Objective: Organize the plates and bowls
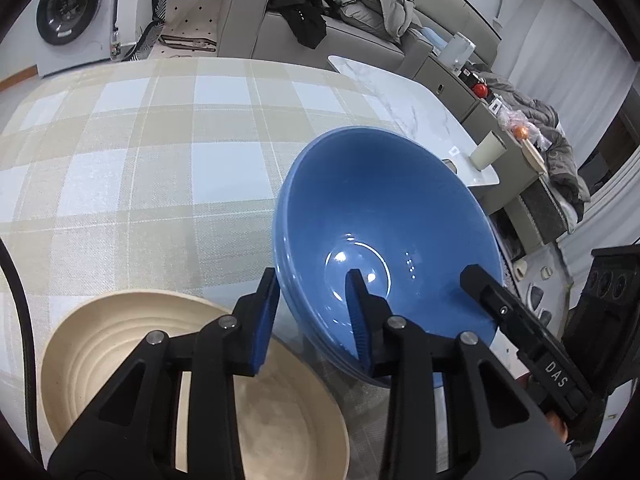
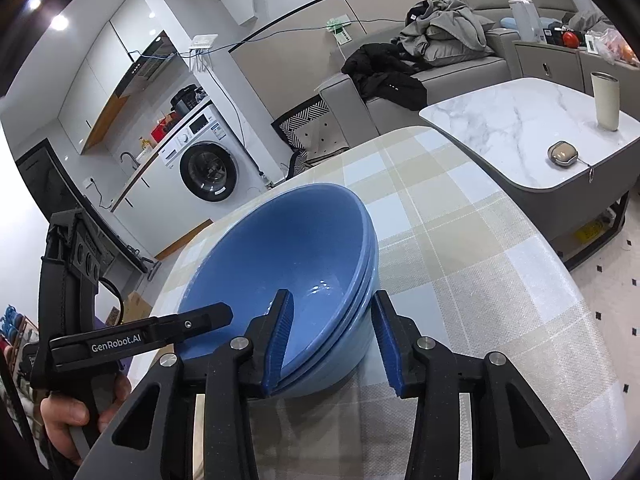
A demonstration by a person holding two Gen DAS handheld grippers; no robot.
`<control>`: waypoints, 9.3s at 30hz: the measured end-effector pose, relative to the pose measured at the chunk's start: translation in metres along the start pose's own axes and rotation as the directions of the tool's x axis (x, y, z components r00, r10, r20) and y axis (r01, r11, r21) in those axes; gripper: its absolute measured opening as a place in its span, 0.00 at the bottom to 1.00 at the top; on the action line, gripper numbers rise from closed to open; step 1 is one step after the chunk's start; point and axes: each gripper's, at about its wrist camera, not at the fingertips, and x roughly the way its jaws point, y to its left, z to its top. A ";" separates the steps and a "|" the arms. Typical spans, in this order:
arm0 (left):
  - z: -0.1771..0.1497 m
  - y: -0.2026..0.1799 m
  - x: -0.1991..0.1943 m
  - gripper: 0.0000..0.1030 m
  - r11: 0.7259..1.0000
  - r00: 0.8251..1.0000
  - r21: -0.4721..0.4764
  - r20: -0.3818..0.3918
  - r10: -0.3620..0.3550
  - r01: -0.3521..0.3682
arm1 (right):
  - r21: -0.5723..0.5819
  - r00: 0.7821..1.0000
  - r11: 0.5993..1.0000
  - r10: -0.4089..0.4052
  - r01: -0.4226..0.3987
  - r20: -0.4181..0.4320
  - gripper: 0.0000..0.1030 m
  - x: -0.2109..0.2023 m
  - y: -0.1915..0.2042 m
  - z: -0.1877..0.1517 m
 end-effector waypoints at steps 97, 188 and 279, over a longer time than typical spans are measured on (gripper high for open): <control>-0.079 -0.011 -0.212 0.30 0.989 0.966 -0.006 0.214 0.145 -0.147 | -0.228 0.984 0.962 0.169 -0.151 0.062 0.40 -0.063 0.102 -0.008; -0.132 0.103 -0.203 0.88 0.959 0.909 -0.010 0.317 0.270 -0.282 | -0.409 0.987 0.900 0.159 -0.153 -0.022 0.93 -0.025 0.149 -0.052; -0.208 0.154 -0.185 0.99 0.972 0.832 0.068 0.533 0.156 -0.226 | -0.563 0.948 0.803 0.301 -0.195 0.100 0.99 -0.046 0.115 -0.118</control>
